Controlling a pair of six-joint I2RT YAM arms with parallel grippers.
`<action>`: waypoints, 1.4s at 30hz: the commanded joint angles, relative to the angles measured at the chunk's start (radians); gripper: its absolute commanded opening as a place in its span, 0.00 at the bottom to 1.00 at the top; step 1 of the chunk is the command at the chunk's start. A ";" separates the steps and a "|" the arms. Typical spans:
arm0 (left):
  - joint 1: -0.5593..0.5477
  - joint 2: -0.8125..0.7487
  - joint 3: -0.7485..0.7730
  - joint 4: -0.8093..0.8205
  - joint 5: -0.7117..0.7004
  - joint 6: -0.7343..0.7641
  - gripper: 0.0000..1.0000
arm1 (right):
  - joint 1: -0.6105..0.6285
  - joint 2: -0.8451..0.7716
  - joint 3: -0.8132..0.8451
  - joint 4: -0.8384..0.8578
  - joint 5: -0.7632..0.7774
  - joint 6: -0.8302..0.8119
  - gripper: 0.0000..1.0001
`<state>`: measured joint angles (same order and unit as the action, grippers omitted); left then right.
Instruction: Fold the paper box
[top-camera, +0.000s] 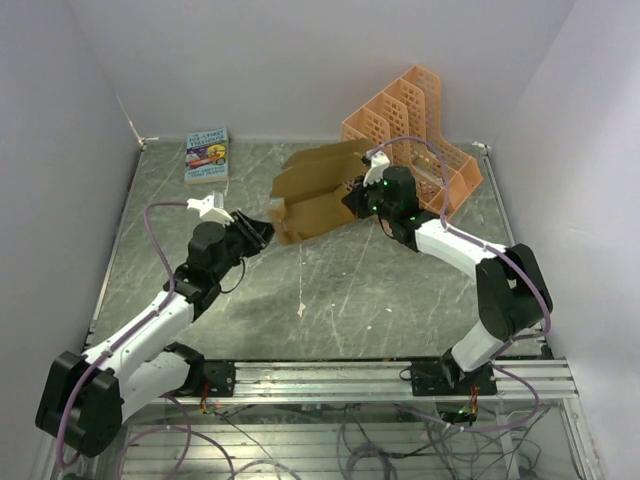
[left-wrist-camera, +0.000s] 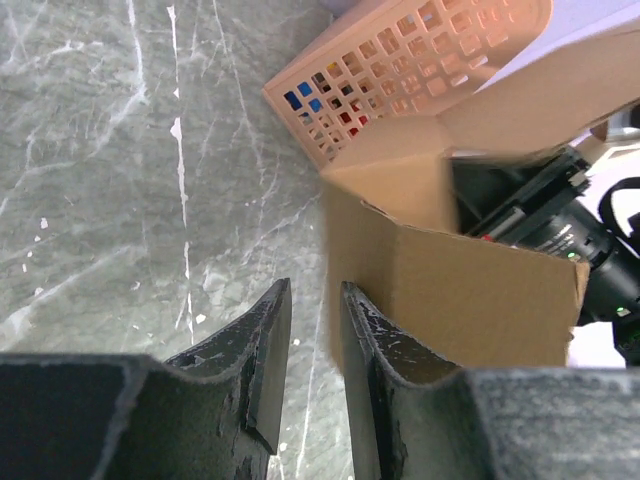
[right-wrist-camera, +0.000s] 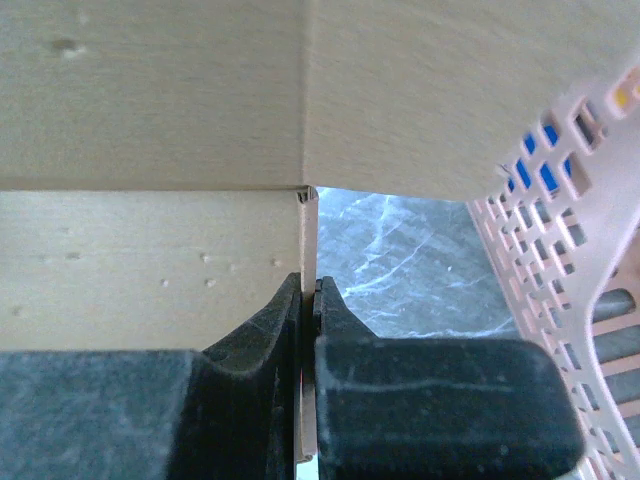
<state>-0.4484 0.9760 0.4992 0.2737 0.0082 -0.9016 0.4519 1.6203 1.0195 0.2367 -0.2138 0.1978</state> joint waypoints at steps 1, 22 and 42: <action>0.005 -0.029 -0.018 0.066 0.031 -0.003 0.37 | 0.034 0.045 0.001 -0.004 0.084 -0.056 0.00; 0.005 0.114 -0.026 0.024 0.021 0.014 0.39 | 0.078 0.053 -0.008 0.007 0.088 -0.046 0.00; -0.141 0.169 0.023 -0.243 -0.283 0.041 0.48 | 0.142 0.136 -0.012 0.003 0.142 0.106 0.00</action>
<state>-0.5594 1.1431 0.4976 0.0921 -0.1665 -0.8776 0.5831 1.7550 1.0031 0.2035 -0.0704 0.2340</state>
